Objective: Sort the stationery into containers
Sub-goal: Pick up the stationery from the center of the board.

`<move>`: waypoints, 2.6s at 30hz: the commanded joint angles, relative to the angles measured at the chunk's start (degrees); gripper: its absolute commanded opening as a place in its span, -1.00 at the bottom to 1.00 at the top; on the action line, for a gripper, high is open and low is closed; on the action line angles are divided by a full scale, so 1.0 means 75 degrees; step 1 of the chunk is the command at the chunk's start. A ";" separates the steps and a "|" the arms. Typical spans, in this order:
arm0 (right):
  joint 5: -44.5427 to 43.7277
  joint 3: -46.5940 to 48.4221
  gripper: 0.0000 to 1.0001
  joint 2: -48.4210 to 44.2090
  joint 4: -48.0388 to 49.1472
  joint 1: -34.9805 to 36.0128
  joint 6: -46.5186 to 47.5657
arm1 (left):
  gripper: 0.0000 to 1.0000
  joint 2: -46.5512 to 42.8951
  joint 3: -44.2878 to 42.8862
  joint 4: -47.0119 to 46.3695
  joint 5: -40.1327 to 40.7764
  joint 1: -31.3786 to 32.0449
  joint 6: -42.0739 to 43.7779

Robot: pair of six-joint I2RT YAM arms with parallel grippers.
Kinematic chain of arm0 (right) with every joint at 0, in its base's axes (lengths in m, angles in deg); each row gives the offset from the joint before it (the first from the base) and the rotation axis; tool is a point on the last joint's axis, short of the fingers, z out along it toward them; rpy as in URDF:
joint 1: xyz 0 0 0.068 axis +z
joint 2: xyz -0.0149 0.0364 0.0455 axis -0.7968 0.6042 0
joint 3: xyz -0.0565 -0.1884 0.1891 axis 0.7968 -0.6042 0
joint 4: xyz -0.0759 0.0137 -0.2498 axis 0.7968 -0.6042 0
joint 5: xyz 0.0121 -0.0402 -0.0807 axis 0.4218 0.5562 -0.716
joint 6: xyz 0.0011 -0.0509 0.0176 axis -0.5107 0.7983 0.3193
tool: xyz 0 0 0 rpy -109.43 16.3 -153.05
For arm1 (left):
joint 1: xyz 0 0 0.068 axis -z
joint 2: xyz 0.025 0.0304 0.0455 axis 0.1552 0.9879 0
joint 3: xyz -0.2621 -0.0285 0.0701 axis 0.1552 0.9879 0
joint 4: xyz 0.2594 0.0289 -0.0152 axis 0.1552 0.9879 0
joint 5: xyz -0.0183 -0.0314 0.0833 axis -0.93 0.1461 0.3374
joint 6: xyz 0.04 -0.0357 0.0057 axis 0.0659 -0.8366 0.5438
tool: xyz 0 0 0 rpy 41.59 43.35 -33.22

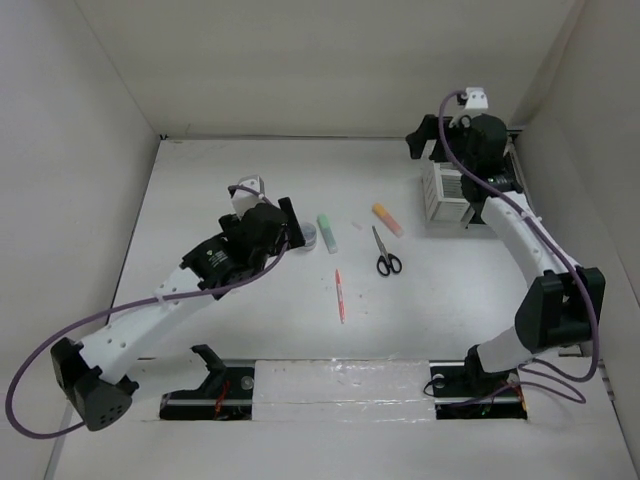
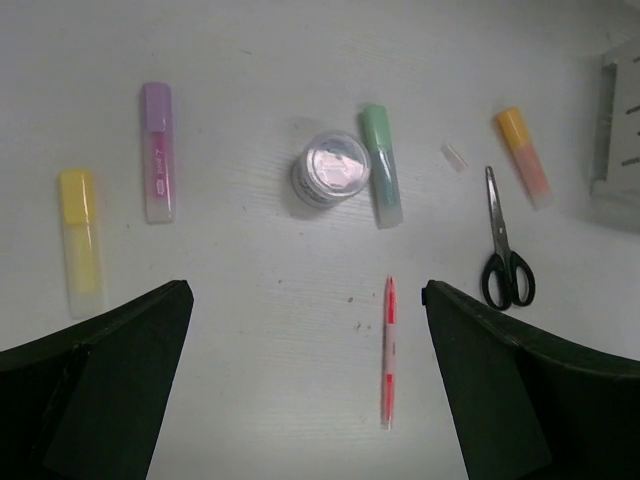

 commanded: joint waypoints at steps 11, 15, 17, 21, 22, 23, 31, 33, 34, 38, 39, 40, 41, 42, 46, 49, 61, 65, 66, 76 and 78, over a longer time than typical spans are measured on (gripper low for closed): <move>-0.3173 -0.2214 0.80 -0.1611 -0.2557 0.4268 -0.1339 | 1.00 0.0900 -0.1430 0.1353 0.0581 -0.1109 -0.1509; -0.3680 -0.2800 0.75 -0.1881 -0.2664 0.5372 -0.2277 | 1.00 0.0431 -0.1512 0.1518 0.0957 -0.1214 -0.1580; -0.3611 -0.3011 0.75 -0.1882 -0.2583 0.5839 -0.2606 | 1.00 0.0232 -0.1512 0.1447 0.1028 -0.1284 -0.1264; -0.3961 -0.3234 0.72 -0.1636 -0.2664 0.6602 -0.3133 | 1.00 -0.0039 -0.1512 0.1248 0.1028 -0.1284 -0.0877; -0.4043 -0.3234 0.70 -0.1462 -0.2664 0.6731 -0.3215 | 1.00 -0.0039 -0.1512 0.1248 0.1097 -0.1284 -0.0877; -0.4137 -0.3234 0.70 -0.1390 -0.2734 0.6848 -0.3309 | 1.00 -0.0039 -0.1512 0.1248 0.1098 -0.1284 -0.0877; -0.4359 -0.3047 0.60 -0.0828 -0.3110 0.7166 -0.3603 | 1.00 -0.0039 -0.1430 0.1248 0.0947 -0.1284 -0.0642; -0.4476 -0.2977 0.54 -0.0710 -0.3227 0.7236 -0.3813 | 1.00 -0.0039 -0.1430 0.1166 0.0865 -0.1284 -0.0549; -0.4582 -0.2977 0.54 -0.0617 -0.3227 0.7329 -0.3814 | 1.00 -0.0039 -0.1360 0.1085 0.0864 -0.1284 -0.0548; -0.4583 -0.2895 0.39 -0.0242 -0.3157 0.7436 -0.3884 | 1.00 -0.0191 -0.1359 0.0908 0.0770 -0.1284 -0.0408; -0.4583 -0.2813 0.35 0.0014 -0.3087 0.7436 -0.3884 | 1.00 -0.0191 -0.1359 0.0839 0.0770 -0.1284 -0.0408; -0.4583 -0.2813 0.32 0.0156 -0.3086 0.7436 -0.3884 | 1.00 -0.0191 -0.1359 0.0838 0.0770 -0.1284 -0.0327; -0.4502 -0.2743 0.30 0.0285 -0.3086 0.7505 -0.3884 | 1.00 -0.0191 -0.1359 0.0838 0.0770 -0.1284 -0.0326; -0.4501 -0.2742 0.27 0.0402 -0.3086 0.7506 -0.3954 | 1.00 -0.0191 -0.1359 0.0838 0.0770 -0.1284 -0.0326; -0.4606 -0.2591 0.23 0.0883 -0.3086 0.7506 -0.4025 | 1.00 -0.0191 -0.1359 0.0838 0.0770 -0.1284 -0.0326; -0.4677 -0.2590 0.10 0.1175 -0.3086 0.7506 -0.4095 | 1.00 -0.0273 -0.1208 0.0838 0.0700 -0.1284 -0.0256; -0.4606 -0.2508 -0.51 0.1903 -0.3157 0.7576 -0.4329 | 1.00 -0.0343 -0.1066 0.0768 0.0629 -0.1284 -0.0255; -0.4442 -0.2578 -0.91 0.1974 -0.3086 0.7576 -0.4399 | 1.00 -0.0343 -0.0996 0.0768 0.0629 -0.1284 -0.0255; -0.4442 -0.2648 -0.96 0.1974 -0.3086 0.7576 -0.4400 | 1.00 -0.0343 -0.0996 0.0768 0.0629 -0.1284 -0.0255; -0.5880 -0.2801 -1.00 -0.0344 -0.4441 0.7576 -0.4797 | 1.00 -0.0157 -0.0996 0.0277 -0.0248 -0.1284 -0.0255; -0.6233 -0.2801 -1.00 -0.1185 -0.4865 0.7576 -0.4891 | 1.00 0.0148 -0.1066 -0.0120 -0.0658 -0.1284 -0.0325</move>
